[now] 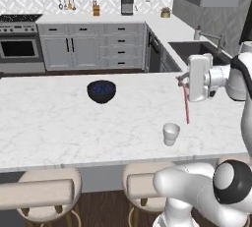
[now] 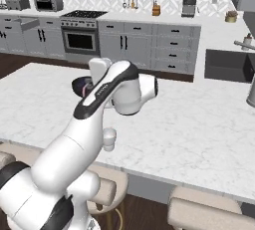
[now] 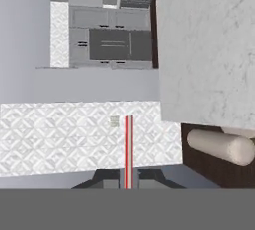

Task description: Take a straw from the drawer in front and place it inside the glass cup on the dining counter.

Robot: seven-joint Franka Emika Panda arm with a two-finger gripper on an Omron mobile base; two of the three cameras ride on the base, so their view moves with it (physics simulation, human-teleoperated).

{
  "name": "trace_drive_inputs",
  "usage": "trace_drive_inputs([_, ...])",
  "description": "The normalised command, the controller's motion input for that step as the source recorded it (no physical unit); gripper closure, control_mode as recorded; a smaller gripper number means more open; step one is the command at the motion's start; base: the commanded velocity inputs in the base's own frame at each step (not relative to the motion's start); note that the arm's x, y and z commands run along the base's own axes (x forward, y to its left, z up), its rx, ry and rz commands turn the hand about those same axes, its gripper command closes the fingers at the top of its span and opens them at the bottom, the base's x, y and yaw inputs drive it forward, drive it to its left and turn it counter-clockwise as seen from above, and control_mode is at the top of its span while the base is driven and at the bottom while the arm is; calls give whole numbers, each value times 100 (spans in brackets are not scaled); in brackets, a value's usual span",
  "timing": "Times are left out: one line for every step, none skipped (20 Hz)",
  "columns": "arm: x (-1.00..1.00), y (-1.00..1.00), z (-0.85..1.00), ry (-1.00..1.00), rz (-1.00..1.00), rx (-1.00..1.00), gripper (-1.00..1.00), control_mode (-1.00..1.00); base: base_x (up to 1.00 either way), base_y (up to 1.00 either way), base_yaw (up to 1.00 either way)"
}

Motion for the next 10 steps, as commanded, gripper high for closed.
trace_drive_inputs([50,-5,-41,0,7,3,100,-100,0,0,0])
trace_drive_inputs([41,-3,-41,0,8,0,100,-100,0,0,0])
trace_drive_inputs([36,-3,-43,-1,8,0,100,-100,0,0,0])
trace_drive_inputs([36,-3,-41,-2,9,0,100,-100,0,0,0])
trace_drive_inputs([36,-3,-43,-4,9,0,100,-100,0,0,0])
trace_drive_inputs([29,-6,-39,-8,9,0,100,-100,0,0,0])
trace_drive_inputs([26,-7,-39,-9,9,0,100,-100,0,0,0])
trace_drive_inputs([26,-11,-37,-10,8,0,100,-100,0,0,0])
trace_drive_inputs([25,-13,-33,-11,8,0,100,-100,0,0,0])
trace_drive_inputs([29,-16,-26,-12,8,0,100,-100,0,0,0])
